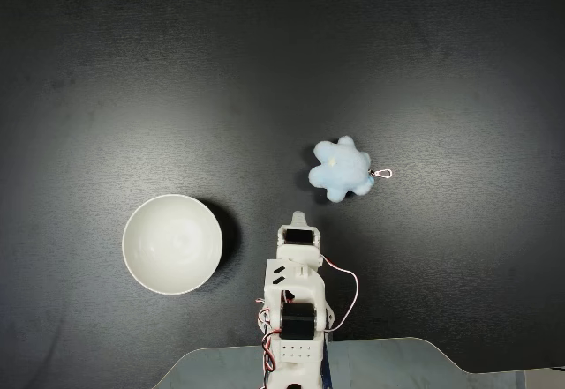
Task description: Grasp a skyblue doll and put it in the white bowl.
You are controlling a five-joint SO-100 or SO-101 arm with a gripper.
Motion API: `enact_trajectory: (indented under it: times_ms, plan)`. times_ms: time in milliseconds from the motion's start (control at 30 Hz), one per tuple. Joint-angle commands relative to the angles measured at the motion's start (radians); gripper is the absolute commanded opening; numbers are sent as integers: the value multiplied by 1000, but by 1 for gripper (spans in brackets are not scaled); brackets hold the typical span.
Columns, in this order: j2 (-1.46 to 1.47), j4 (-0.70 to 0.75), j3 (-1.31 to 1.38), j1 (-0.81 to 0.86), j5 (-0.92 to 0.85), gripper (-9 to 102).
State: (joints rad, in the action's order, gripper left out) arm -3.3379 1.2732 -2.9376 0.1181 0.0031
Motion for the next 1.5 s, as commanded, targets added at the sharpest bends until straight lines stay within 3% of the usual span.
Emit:
enact_trajectory:
  times_ms: [0, 333, 467, 600, 800, 1000, 1467]
  plan:
    - [0, -18, 9, 9, 3, -1]
    - [-2, -26, 9, 6, 8, -1]
    - [-2, -129, 26, -2, -3, -1]
    - [-2, -261, 163, -12, -3, -1]
    - [11, -244, 380, -86, -3, -1]
    - [288, -95, 689, -106, -3, -1]
    - [950, 494, 1571, -94, -3, -1]
